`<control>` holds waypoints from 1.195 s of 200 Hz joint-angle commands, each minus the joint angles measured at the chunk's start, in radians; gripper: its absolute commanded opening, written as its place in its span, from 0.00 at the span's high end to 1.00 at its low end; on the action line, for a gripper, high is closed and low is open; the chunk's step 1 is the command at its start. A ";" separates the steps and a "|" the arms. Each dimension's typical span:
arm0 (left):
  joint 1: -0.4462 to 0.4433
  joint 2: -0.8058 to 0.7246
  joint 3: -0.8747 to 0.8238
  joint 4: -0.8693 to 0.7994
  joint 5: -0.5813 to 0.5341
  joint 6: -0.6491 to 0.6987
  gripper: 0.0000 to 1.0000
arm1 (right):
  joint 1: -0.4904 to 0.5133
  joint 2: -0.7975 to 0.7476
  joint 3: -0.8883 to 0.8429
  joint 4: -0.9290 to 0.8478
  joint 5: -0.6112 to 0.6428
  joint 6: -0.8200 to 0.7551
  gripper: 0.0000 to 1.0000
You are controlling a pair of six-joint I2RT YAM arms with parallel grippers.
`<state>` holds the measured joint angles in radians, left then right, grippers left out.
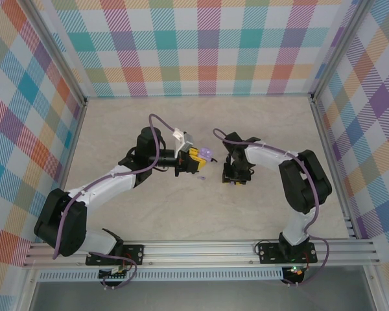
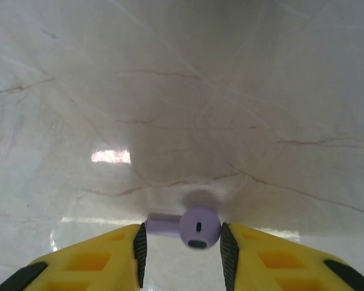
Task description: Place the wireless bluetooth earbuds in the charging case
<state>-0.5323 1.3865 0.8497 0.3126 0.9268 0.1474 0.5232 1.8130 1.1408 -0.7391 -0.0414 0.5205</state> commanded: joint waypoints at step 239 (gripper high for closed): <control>0.011 -0.009 0.031 -0.021 0.016 0.015 1.00 | 0.070 0.138 0.086 -0.037 0.117 -0.273 0.72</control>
<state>-0.5312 1.3865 0.8497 0.3046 0.9260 0.1478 0.5743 1.9182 1.2583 -0.8349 0.0753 0.2466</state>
